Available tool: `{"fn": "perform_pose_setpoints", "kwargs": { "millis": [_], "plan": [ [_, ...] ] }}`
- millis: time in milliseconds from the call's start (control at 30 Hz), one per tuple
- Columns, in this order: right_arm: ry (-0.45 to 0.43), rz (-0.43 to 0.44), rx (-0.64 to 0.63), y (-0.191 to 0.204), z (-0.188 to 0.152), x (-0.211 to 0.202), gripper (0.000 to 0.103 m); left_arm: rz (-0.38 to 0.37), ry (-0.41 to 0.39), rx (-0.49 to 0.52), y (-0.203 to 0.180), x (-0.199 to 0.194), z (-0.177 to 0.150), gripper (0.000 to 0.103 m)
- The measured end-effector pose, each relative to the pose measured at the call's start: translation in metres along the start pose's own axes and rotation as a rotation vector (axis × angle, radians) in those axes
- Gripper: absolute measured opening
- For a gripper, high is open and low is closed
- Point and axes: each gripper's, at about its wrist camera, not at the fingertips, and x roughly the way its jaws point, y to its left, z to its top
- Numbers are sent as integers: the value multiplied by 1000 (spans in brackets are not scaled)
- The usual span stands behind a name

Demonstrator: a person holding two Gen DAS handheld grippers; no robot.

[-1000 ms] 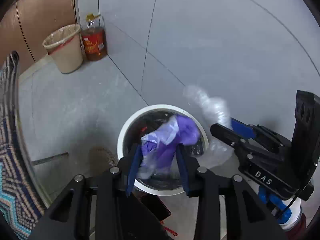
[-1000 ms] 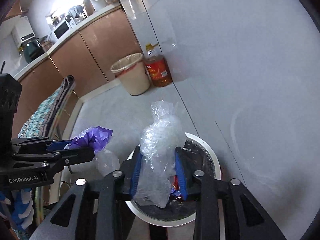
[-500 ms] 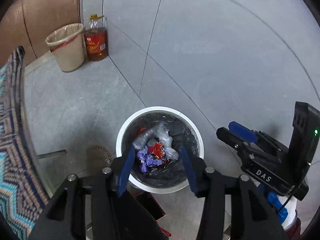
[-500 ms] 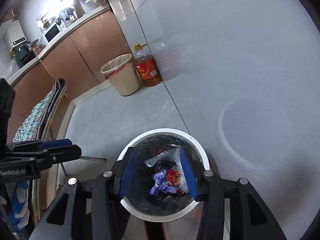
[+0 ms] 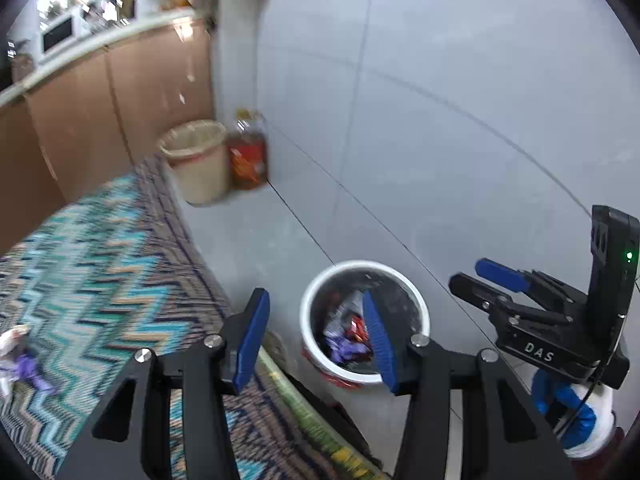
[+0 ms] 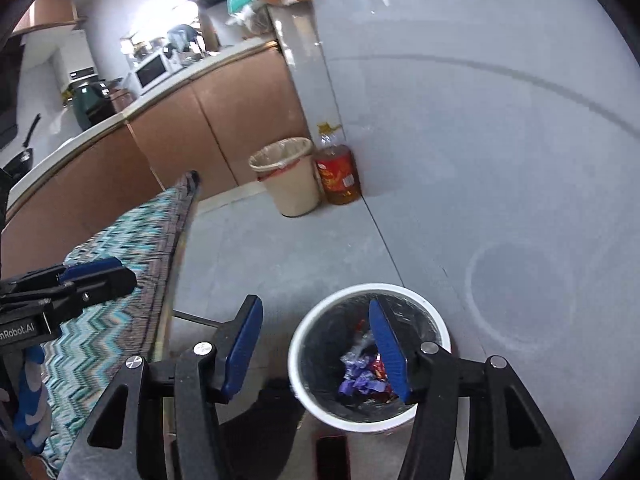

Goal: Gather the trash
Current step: 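Move both empty tools back toward the white tissue and glove on the cloth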

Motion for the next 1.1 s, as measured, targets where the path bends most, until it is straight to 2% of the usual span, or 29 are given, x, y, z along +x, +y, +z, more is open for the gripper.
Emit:
{"fn": "perform_pose_setpoints", "kwargs": {
  "millis": [267,567,800,967,1100],
  "plan": [
    [-71,43,-102,68,6,-45,56,115,-181,-17,28,-89,-22,47],
    [-142,136,-240,152,14,-75,59,247,-292,-94,77,-183,-60,48],
    [-173,207,-327,206,13,-86,62,412,-376,-187,117,-238,-99,63],
    [-176,246,-366,231,10,-89,64,551,-423,-254,147,-267,-126,68],
    [-176,264,-389,246,5,-90,66,604,-442,-305,161,-282,-141,72]
  ]
}}
